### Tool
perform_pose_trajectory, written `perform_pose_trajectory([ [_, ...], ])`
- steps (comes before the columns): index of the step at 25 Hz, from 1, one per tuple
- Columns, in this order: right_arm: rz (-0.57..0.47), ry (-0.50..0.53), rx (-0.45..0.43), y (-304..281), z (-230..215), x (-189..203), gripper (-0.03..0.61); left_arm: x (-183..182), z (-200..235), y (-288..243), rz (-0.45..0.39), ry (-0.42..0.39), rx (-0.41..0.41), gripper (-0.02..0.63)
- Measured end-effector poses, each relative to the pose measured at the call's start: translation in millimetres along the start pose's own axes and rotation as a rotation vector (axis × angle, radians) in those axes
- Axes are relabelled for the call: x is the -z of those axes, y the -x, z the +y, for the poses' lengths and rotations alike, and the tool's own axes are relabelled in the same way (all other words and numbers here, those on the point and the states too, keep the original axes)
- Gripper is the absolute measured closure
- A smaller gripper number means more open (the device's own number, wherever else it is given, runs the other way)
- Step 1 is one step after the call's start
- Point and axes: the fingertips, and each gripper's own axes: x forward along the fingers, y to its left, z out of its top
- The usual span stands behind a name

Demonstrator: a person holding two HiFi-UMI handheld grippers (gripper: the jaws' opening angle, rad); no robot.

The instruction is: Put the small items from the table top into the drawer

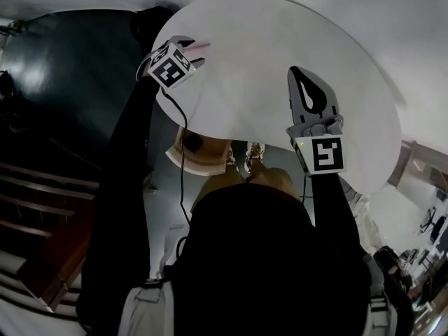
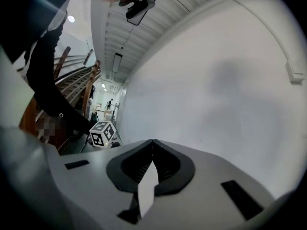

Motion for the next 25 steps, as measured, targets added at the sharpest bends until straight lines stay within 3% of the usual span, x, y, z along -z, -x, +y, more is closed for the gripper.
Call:
perform_pose_trajectory([
  [5,0.070,0.002,0.074,26.2,-22.8,21.6,0.552,39.3,25.2,-46.6,0.182,-0.042,0.034,0.406],
  [7,0.100,0.012,0.091,36.1,-23.9,27.2,0.552,46.1,28.2,-54.0,0.210,-0.053,0.059,0.405],
  [10,0.097,0.003,0.109,43.0,-26.0,27.0,0.552,53.1,24.6,-58.1,0.238,-0.012,0.157,0.413],
  [12,0.103,0.004,0.115,47.0,-28.1,28.9,0.552,52.7,18.1,-56.6,0.241,0.010,0.212,0.488],
  [13,0.107,0.006,0.115,49.3,-28.6,29.8,0.552,51.9,14.2,-55.8,0.243,0.012,0.223,0.560],
  [15,0.112,0.019,0.104,52.4,-28.6,30.6,0.552,48.6,8.0,-53.9,0.237,0.012,0.199,0.560],
  [18,0.068,0.024,0.072,47.7,-23.0,21.1,0.552,33.3,-0.6,-36.7,0.135,0.067,0.127,0.560],
  [25,-0.036,0.014,-0.033,21.1,-4.8,-2.9,0.552,-22.3,-28.8,62.8,-0.239,0.302,-0.097,0.560],
])
